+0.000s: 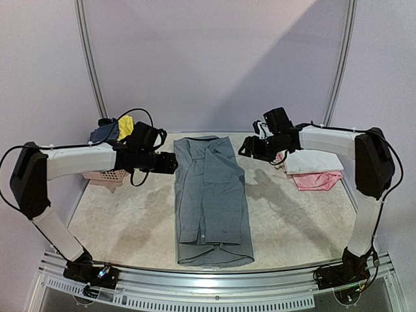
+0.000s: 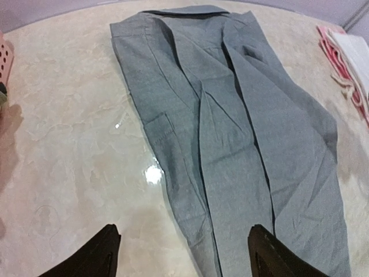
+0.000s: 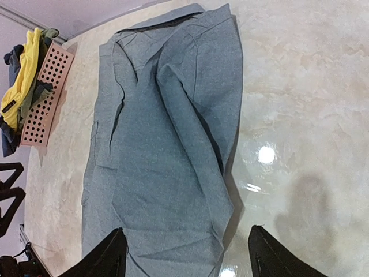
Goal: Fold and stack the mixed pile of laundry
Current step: Rotate the rectangle-folded shirt at the center of the board, then pick up the rectangle-folded shirt from the corner of the board.
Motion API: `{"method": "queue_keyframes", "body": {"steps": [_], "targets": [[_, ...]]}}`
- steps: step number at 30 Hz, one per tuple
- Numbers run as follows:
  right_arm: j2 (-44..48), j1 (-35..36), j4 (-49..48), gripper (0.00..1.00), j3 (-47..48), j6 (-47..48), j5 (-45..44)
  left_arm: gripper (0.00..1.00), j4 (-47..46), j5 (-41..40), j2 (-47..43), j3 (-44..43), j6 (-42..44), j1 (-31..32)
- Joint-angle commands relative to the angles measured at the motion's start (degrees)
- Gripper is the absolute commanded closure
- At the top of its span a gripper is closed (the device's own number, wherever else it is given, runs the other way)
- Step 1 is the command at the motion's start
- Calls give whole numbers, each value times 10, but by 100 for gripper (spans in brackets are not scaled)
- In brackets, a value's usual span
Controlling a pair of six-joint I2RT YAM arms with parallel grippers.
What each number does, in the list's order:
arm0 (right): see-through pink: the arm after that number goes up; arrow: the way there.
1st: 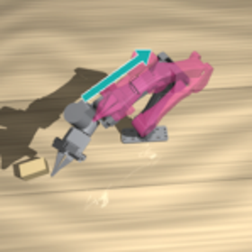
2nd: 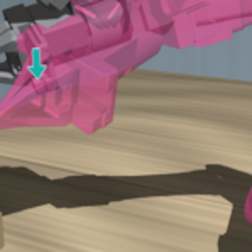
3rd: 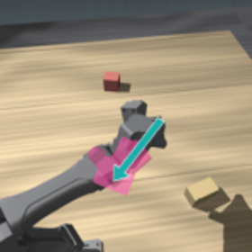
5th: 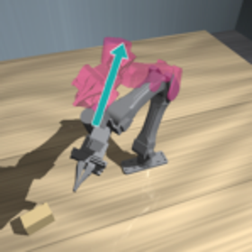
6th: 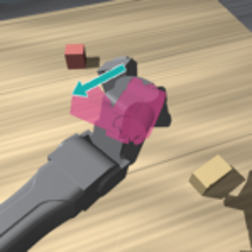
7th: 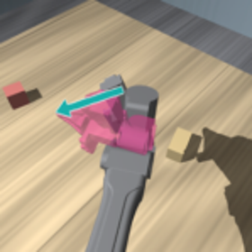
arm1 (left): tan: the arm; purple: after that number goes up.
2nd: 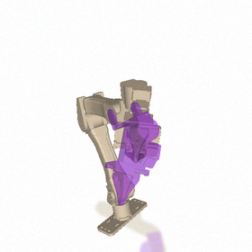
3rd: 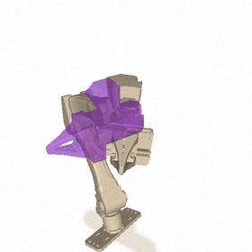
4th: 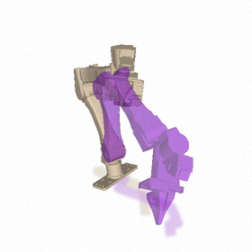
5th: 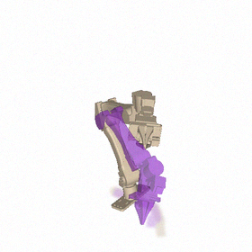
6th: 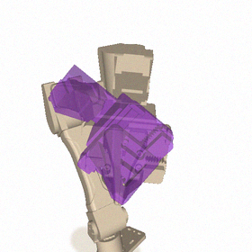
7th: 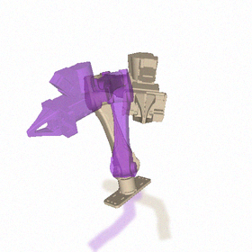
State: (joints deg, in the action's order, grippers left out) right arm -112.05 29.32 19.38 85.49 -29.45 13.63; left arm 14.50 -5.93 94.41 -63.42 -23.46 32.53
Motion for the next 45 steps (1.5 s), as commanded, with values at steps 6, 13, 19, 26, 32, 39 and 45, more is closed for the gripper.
{"method": "queue_keyframes", "body": {"steps": [6,13,19,26,32,39,45], "targets": [[140,61,5,24,-172,-5,-66,5,63,-47,-155,127,-29,104],[250,133,-32,19,-313,-50,-105,3,75,-61,-226,216,-78,186],[284,204,-51,19,-380,-80,-125,15,69,-72,-233,239,-100,271],[271,276,-46,22,-395,-100,-161,27,55,-87,-190,239,-136,330],[265,314,-35,22,-409,-117,-178,28,48,-98,-156,244,-165,374],[264,325,-27,22,-427,-133,-200,36,80,-141,-135,225,-179,402],[267,337,-29,22,-449,-152,-200,34,81,-144,-122,226,-203,418]]}}
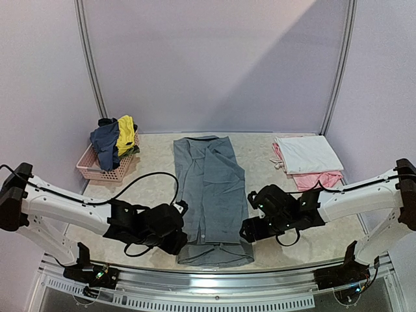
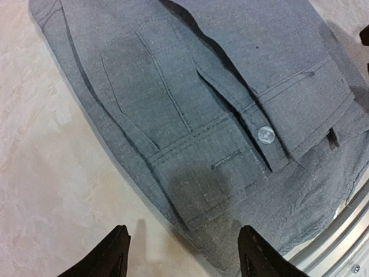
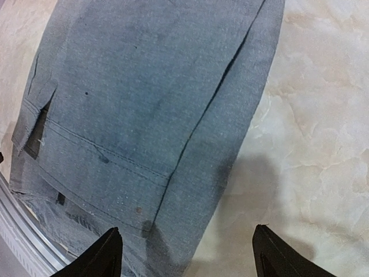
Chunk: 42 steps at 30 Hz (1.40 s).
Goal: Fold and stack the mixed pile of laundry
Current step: Pick up the rectangle-folded shirt from the corner of the board.
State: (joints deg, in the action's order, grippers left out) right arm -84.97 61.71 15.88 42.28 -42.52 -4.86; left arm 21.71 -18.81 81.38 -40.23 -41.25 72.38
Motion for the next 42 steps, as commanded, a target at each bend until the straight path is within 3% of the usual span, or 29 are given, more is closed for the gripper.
{"method": "queue_keyframes", "body": {"steps": [1,6,14,27,36,42], "targets": [[-2,17,5,22,-21,-26,-15,34,5,-16,7,0,-29,23],[4,37,-8,25,-41,-37,-3,34,-6,-12,-2,17,-52,43],[7,79,-46,40,-83,-72,21,39,-30,5,-19,49,-77,66],[13,115,-42,75,-100,-111,3,43,-112,27,-22,111,-101,73],[12,124,-46,83,-98,-117,2,44,-153,60,-27,135,-111,77],[7,125,-53,87,-99,-120,0,60,-157,69,-28,144,-113,78]]}}
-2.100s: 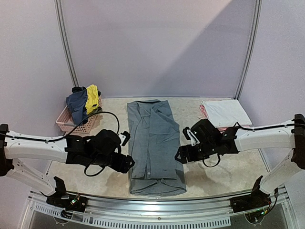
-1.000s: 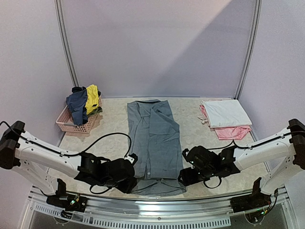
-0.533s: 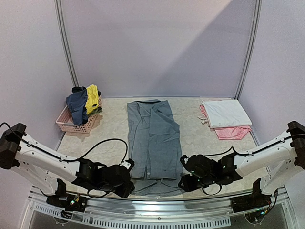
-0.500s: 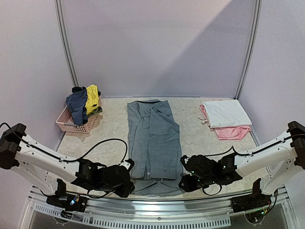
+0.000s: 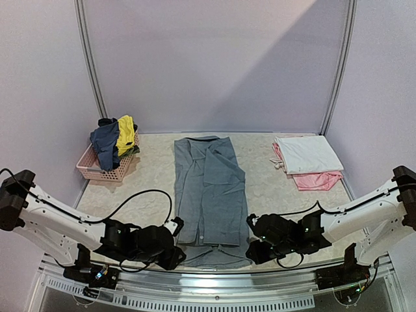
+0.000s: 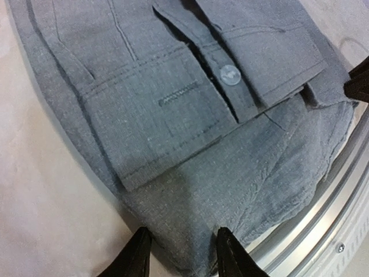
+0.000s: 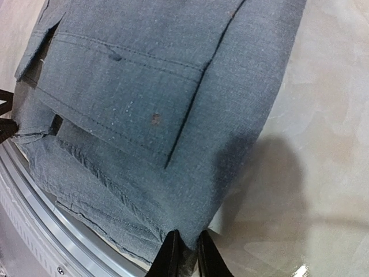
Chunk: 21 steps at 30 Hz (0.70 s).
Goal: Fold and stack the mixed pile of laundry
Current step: Pick up the rectangle-folded shirt from the corner of the board.
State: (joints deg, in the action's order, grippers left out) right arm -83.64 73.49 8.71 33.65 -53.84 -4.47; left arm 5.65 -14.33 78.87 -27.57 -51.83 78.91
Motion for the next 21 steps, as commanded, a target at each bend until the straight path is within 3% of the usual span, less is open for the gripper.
{"method": "queue_keyframes", "body": {"steps": [1,6,8,10,21], "targets": [[-8,7,17,89,-12,-6,-4,62,3,26,-4,19,-8,13],[-11,7,11,98,-17,-9,-5,72,-7,32,-10,28,-15,12],[-11,8,8,100,-19,-10,-5,82,-11,33,-9,30,-18,13],[-10,8,8,100,-19,-10,-5,99,-19,35,-7,34,-19,13],[26,8,71,100,8,-3,-35,100,26,9,-41,6,-16,20]]}}
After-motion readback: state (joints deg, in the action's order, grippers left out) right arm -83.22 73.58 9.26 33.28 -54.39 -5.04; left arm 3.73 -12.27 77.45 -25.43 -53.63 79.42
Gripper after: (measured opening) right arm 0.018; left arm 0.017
